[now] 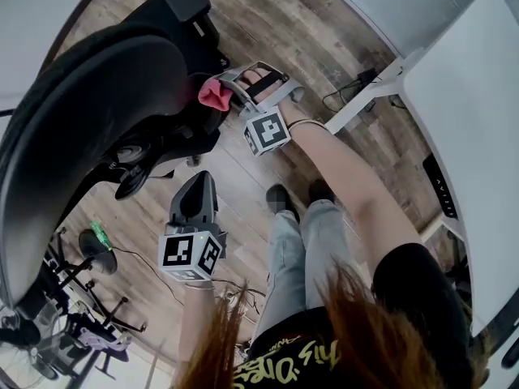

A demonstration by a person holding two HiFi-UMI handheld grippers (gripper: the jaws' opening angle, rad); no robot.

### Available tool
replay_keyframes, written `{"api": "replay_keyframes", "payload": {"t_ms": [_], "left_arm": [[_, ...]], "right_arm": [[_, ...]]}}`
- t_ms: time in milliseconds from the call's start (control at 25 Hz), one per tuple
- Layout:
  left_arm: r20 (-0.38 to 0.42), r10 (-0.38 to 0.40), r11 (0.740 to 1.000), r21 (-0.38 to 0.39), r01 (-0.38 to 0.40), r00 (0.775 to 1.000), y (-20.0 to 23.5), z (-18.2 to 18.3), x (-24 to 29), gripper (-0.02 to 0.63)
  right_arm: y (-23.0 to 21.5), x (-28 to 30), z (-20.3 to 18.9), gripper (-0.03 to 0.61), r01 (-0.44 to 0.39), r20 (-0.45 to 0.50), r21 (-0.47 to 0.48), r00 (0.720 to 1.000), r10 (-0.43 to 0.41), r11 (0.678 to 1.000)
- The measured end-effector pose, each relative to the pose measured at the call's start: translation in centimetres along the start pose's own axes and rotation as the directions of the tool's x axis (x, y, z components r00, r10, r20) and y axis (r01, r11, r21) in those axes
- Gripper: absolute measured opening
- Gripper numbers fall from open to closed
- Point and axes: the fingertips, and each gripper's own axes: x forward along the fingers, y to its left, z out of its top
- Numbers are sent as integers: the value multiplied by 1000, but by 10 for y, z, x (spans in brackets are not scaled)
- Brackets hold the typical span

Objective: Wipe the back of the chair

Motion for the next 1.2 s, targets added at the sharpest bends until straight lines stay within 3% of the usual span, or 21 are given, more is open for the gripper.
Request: {"api": "replay_keyframes", "payload": {"t_ms": [160, 280, 400, 560, 840, 1000, 1200], "left_arm": [[-6, -10, 1000, 3, 10, 1000, -1, -4, 3, -8], [-13, -13, 1000, 0, 13, 1000, -1, -8, 5, -8], [-18, -13, 1000, 4, 13, 1000, 1, -10, 5, -8], [-17, -5, 1000, 11, 5, 1000, 3, -9, -3, -8], [20, 21, 998, -53, -20, 1000, 11, -12, -16, -8], [17, 24, 996, -86, -23, 1000, 6, -20, -22, -8], [50, 31, 989, -144, -23, 998, 3, -20, -32, -8]], "right_arm": [[25, 5, -17, 64, -31, -59, 65, 998, 35, 997], [39, 6, -23, 63, 11, -101, 211, 995, 10, 977], [44, 7, -24, 63, 89, -157, 411, 987, -26, 907], [68, 5, -29, 63, 140, -233, 581, 972, -1, 802], [115, 8, -15, 63, 113, -278, 679, 954, 112, 725], [139, 8, 5, 63, 55, -264, 726, 942, 204, 685], [157, 11, 23, 63, 13, -242, 795, 924, 297, 607]]}}
